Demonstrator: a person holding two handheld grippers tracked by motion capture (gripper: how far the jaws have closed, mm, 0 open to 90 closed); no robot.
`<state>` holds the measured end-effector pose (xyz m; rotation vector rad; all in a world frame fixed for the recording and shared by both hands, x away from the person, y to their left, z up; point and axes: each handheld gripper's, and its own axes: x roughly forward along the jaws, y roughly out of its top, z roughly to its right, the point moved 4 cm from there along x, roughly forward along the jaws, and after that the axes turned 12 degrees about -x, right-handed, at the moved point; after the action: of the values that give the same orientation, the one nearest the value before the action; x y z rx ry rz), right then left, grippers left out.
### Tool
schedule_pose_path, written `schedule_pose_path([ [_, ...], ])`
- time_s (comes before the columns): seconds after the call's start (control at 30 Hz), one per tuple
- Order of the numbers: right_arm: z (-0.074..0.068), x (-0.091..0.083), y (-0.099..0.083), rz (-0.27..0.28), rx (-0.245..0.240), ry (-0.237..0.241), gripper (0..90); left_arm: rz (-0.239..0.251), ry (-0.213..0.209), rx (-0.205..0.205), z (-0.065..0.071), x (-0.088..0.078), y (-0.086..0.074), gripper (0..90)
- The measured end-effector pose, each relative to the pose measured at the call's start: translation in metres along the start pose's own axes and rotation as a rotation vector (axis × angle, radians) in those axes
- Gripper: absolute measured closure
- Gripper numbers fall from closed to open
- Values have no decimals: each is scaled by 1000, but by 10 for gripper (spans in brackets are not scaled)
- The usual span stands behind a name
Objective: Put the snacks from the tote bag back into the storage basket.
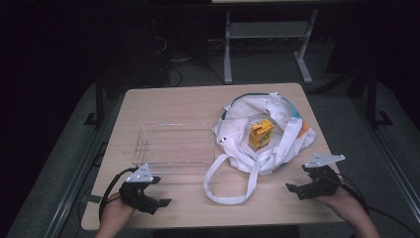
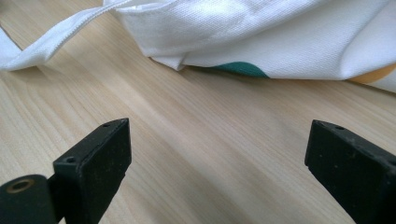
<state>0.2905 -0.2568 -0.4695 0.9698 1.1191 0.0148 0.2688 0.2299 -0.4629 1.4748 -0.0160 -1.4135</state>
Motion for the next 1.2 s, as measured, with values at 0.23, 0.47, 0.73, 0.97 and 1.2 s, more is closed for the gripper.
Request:
schedule_pose_path([
  [0.23, 4, -8, 5, -11, -12, -7, 66, -6, 13, 10, -3, -2, 0, 129],
  [0.47, 8, -16, 19, -29, -27, 0, 69, 3, 11, 4, -2, -3, 0, 128],
  [0.73, 11, -21, 31, -33, -9, 36, 135, 4, 12, 3, -2, -3, 0, 128],
  [0.97, 14, -24, 39, -42, -14, 36, 216, 0, 10, 2, -2, -3, 0, 129],
  [1.2, 17, -25, 51, -46, -13, 48, 313, -7, 7, 7, -2, -2, -1, 129],
])
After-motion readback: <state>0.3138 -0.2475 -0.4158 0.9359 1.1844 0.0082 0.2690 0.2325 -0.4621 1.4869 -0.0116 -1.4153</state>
